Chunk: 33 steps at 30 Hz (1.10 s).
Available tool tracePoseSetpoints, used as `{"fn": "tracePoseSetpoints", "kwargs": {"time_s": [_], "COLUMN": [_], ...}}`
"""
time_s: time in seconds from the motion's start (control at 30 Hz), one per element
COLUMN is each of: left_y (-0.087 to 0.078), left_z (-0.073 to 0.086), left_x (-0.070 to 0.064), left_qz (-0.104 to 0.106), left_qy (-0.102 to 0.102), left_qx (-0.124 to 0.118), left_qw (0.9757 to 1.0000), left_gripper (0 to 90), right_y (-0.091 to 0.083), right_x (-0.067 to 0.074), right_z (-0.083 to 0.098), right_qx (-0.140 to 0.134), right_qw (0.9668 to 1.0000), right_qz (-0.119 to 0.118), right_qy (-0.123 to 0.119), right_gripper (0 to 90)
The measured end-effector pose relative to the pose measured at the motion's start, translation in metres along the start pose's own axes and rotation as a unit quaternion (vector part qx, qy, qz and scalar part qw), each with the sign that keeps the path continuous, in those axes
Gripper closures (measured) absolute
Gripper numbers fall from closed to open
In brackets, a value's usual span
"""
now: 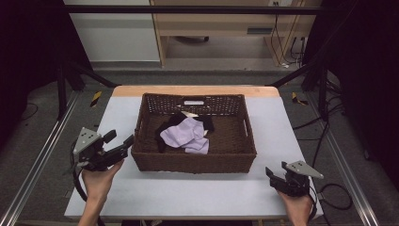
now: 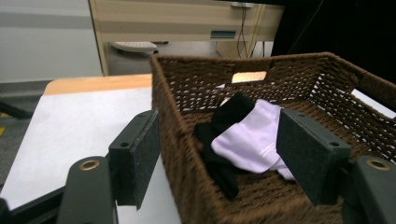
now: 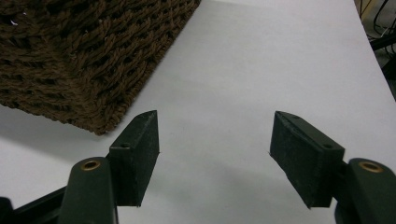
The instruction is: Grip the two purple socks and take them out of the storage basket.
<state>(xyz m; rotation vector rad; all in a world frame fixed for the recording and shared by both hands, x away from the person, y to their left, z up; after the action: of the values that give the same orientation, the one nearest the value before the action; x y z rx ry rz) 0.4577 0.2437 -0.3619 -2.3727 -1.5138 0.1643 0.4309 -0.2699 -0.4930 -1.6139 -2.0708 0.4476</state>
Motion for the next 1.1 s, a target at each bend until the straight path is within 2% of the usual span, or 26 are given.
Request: {"fn": "tracePoseSetpoints", "kwargs": {"time_s": [0.4,0.5,0.83,1.1], "left_y": [0.021,0.03,0.051,0.072], "left_z": [-0.029,-0.035,-0.044,-0.044], "left_x": [-0.013,-0.015,-0.019,-0.022], "left_qz": [0.011,0.014,0.023,0.027], "left_qy": [0.019,0.025,0.027,0.026], "left_qx": [-0.007,0.0,0.0,0.014], "left_qw": [0.9997,0.9996,0.9994,0.9992], "left_gripper": [30.8,30.9,31.7,33.0], "right_y": [0.0,0.0,0.0,0.001], "right_x": [-0.001,0.0,0.0,0.0], "right_z": [-0.001,-0.001,-0.001,-0.001], "right_qx": [-0.004,-0.005,-0.004,-0.004], "right_qw": [1.0,1.0,1.0,1.0], "right_qz": [-0.003,-0.005,-0.003,-0.004], "right_qy": [0.006,0.007,0.001,-0.003], "right_gripper": [33.0,32.9,33.1,34.1]}}
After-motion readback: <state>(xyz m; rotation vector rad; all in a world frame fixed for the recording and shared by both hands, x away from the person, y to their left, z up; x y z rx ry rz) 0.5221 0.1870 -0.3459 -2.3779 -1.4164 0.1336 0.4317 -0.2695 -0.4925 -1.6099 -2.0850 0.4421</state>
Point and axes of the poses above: each handheld gripper's, and its own axes: y roughly forward along the jaws, z roughly out of its underside, x roughly to its left, the point moved 4 cm from there along y, roughly forward along the jaws, and after that the axes turned 11 degrees about y, right-handed, at the moved point
